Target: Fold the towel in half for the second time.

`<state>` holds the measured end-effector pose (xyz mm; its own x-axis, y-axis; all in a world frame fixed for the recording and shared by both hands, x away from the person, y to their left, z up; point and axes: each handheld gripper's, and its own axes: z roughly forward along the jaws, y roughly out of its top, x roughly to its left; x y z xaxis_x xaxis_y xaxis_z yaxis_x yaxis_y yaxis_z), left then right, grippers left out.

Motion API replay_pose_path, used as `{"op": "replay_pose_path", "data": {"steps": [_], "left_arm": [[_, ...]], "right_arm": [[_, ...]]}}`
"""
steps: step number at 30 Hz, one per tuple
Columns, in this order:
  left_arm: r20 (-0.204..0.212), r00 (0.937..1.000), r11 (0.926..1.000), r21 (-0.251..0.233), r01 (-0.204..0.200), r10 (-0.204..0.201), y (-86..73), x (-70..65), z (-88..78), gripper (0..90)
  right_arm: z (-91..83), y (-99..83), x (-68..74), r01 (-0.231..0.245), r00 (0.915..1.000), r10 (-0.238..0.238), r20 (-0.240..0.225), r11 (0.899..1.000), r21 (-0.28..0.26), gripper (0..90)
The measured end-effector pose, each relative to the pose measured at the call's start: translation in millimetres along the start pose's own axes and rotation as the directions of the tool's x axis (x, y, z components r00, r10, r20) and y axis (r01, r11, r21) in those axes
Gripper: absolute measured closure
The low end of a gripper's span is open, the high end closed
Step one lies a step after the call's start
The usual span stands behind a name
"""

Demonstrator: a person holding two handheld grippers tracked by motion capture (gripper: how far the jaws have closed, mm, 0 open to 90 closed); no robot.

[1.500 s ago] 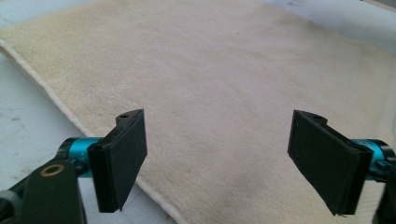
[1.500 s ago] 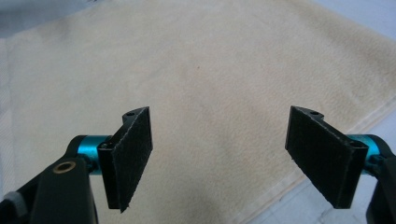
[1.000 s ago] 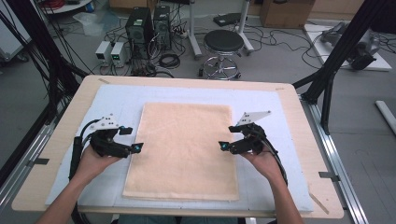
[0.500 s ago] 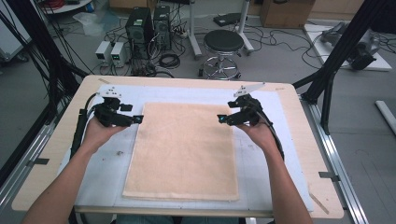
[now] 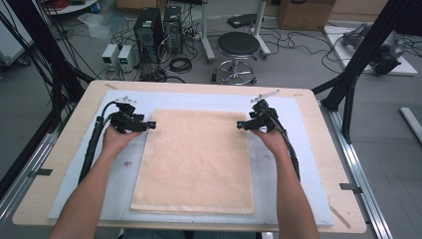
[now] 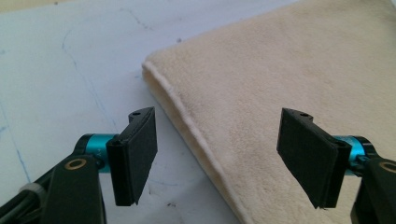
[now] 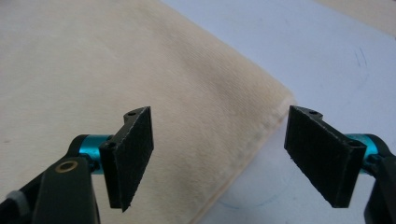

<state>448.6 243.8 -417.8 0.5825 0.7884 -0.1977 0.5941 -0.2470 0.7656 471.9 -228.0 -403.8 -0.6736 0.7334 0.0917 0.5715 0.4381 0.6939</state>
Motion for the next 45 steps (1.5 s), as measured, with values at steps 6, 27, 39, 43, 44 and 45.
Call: {"op": "replay_pose_path", "data": {"steps": [6, 27, 39, 43, 44, 45], "left_arm": [[0.03, 0.9989, 0.9981, 0.05, 0.035, -0.036, -9.8, -1.9, 16.7, 33.3], [0.045, 0.9961, 0.9958, 0.054, 0.074, -0.076, -7.7, -8.0, 17.0, 82.1], [0.098, 0.9943, 0.9966, -0.075, -0.034, 0.041, 6.2, -21.3, -33.6, 82.5], [0.103, 0.9887, 0.9875, -0.125, -0.096, 0.109, -0.9, -35.4, -61.6, 82.3], [0.115, 0.9862, 0.9851, -0.137, -0.104, 0.12, -6.2, -40.3, -68.4, 82.3], [0.125, 0.9843, 0.9838, -0.144, -0.107, 0.125, -12.4, -44.9, -74.8, 82.3]], "right_arm": [[19.4, -18.2, -5.3, -0.044, 0.999, 0.043, 0.015, 0.998, 0.048, 29.9], [18.7, -12.7, 6.2, -0.076, 0.9888, 0.083, -0.123, 0.995, 0.062, 82.3], [-38.5, 2.9, 20.3, 0.002, 0.9778, -0.017, -0.209, 0.997, -0.072, 83.0], [-73.5, -0.8, 41.9, 0.061, 0.9647, -0.098, -0.244, 0.986, -0.153, 83.0], [-81.4, -4.0, 48.6, 0.076, 0.9607, -0.116, -0.253, 0.984, -0.161, 83.0], [-88.3, -8.4, 55.1, 0.091, 0.9574, -0.13, -0.258, 0.983, -0.157, 83.0]]}}
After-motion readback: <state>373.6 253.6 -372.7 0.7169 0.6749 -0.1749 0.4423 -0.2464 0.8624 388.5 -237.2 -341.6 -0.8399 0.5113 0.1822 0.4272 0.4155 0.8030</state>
